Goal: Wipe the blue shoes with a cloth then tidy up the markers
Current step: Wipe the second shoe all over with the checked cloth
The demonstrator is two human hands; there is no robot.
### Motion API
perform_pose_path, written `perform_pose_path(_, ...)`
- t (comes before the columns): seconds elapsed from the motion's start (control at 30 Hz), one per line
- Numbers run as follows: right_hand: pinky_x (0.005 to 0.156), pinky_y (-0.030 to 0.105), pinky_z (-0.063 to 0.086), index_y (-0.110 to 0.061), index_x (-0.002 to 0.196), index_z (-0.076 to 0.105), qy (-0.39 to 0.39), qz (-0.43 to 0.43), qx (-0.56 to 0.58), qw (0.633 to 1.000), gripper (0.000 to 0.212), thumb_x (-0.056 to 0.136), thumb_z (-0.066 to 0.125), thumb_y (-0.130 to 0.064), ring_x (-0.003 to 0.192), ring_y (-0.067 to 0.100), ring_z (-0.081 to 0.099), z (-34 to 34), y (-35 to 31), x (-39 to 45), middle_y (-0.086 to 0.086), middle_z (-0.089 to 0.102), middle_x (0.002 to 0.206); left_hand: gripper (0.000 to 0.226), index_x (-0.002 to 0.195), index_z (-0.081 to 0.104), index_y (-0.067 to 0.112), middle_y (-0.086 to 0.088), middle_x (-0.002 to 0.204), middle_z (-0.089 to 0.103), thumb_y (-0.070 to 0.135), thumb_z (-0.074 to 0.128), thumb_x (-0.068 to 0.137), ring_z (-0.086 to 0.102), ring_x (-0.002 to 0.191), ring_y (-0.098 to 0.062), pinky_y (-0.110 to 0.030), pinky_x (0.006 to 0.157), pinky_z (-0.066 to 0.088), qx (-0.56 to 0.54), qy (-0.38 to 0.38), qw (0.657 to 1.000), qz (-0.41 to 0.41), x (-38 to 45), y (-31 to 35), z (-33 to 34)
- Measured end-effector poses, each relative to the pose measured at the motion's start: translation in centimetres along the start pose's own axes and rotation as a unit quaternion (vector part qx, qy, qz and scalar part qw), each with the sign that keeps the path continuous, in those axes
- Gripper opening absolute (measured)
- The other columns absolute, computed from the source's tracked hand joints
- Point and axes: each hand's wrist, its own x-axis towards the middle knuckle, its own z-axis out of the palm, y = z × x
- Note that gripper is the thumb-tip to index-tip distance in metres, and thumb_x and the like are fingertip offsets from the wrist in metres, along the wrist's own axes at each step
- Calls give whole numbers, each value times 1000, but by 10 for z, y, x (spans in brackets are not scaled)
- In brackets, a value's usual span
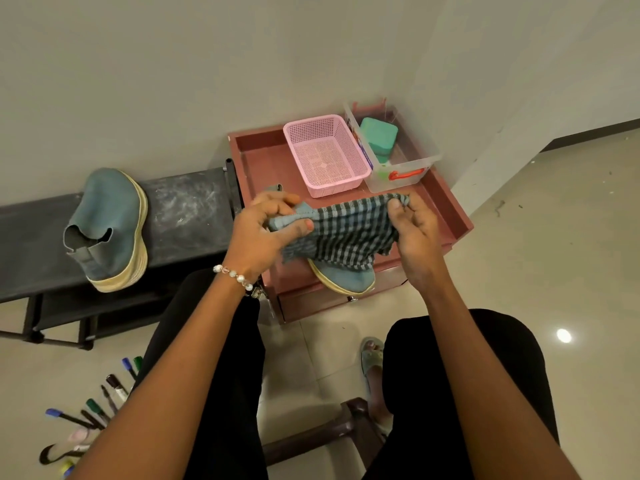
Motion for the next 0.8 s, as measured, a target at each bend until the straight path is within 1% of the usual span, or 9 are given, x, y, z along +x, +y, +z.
perform_pose_path(0.1,78,30,51,-13,98,55,-4,31,14,999,16,101,42,-21,85,6,62,10,4,2,-5,64,89,12,75,62,11,0,74,65,10,67,86,63,69,-15,-31,65,54,-120,-30,991,-54,-7,6,8)
perform_pose_path(0.2,82,31,52,-15,106,54,-48,71,108,990,14,98,47,-23,90,9,64,10,8,6,-4,66,95,13,78,63,16,-4,77,67,13,61,90,65,70,-17,-32,66,56,-231,27,964,-125,-8,6,16)
perform_pose_path(0.27,88,37,53,-14,123,48,-110,156,190,963,44,82,66,-19,99,19,65,2,14,8,6,67,107,11,82,63,14,-7,81,68,11,58,92,66,70,-17,-32,66,57,-299,49,938,-166,-7,6,20)
perform_pose_path(0.3,88,41,54,-14,128,45,-146,205,175,952,63,73,75,-14,100,25,66,0,20,6,12,67,110,10,84,62,13,-7,81,68,11,57,93,67,70,-17,-32,65,57,-316,55,931,-176,-8,6,22)
perform_pose_path(0.37,83,44,56,-7,131,44,-183,263,81,944,75,65,79,-3,95,29,68,-1,31,0,16,70,105,9,85,63,14,-8,81,67,12,59,92,66,71,-17,-33,66,57,-303,69,933,-183,-8,5,22)
perform_pose_path(0.5,75,37,56,-6,113,61,-103,204,104,968,32,83,62,4,86,22,66,-3,29,2,5,73,92,8,80,65,20,-10,86,70,22,71,85,68,80,-28,-45,76,58,-88,98,975,-181,-1,-21,5)
perform_pose_path(0.57,72,33,57,-10,117,59,-115,140,119,976,33,88,55,5,85,19,67,-6,18,6,3,72,91,17,89,65,24,-11,98,69,26,78,77,67,91,-31,-49,82,56,-11,39,978,-203,1,-31,-2)
perform_pose_path(0.7,71,22,52,-10,139,38,-217,77,102,968,49,94,42,9,74,8,64,4,-1,0,-5,67,75,66,122,55,16,-7,123,60,44,76,65,61,108,-21,-42,96,50,-41,-141,942,-303,-1,-26,-3)
perform_pose_path(0.8,79,29,53,-12,147,24,-318,59,140,936,58,95,40,7,81,15,65,10,-12,0,1,68,83,72,136,47,19,7,128,54,51,67,74,53,121,-12,-20,89,46,14,-224,954,-200,-2,-18,-4)
